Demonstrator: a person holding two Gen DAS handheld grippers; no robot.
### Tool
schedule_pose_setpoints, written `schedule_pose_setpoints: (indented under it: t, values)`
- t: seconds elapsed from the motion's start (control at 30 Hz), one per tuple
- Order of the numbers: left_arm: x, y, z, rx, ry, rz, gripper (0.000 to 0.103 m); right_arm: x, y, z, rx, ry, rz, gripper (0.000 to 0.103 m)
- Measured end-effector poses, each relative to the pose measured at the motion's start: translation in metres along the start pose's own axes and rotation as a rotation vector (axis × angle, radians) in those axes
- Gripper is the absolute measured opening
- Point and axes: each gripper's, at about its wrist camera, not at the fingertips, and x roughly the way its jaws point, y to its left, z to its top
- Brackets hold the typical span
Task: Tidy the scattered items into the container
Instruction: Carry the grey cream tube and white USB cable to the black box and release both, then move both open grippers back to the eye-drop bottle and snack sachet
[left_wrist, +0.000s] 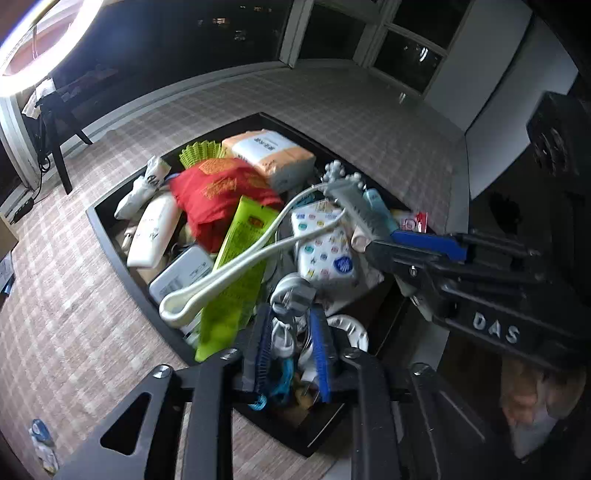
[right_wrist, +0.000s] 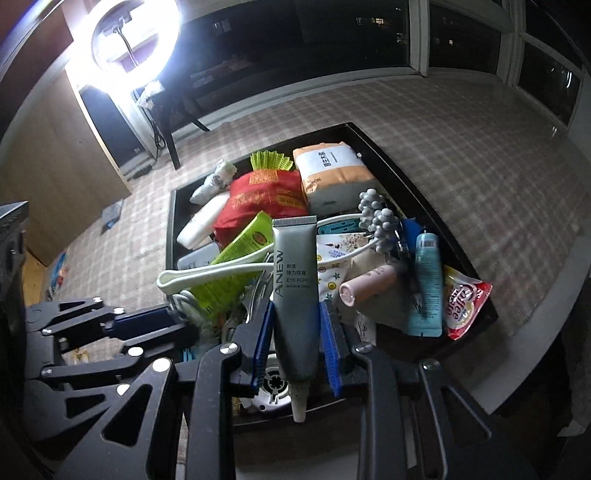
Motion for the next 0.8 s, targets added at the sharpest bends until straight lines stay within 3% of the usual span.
schedule_pose_setpoints:
  t: [0.03,0.1,0.47,0.8]
  values:
    - [0.000,0.001,0.002,-0.012,-0.010,0.000,0.061,-0.001,-0.001,0.001,0.004,-0.003,-0.002,0.044]
    - [-0.004,0.002,0.002,-0.015,-0.033,0.011,0.056,-0.006,-0.004,0.003,0.015,-0.025,-0.015,0.053]
    - [-0.017,0.026,-0.015,-0.084,-0.040,0.061,0.055,-0.013,-0.001,0.012,0.004,-0.052,0.004,0.053]
    - [-0.044,0.083,-0.051,-0.204,-0.059,0.165,0.055,0.006,0.052,0.017,-0.111,-0.036,0.068,0.053]
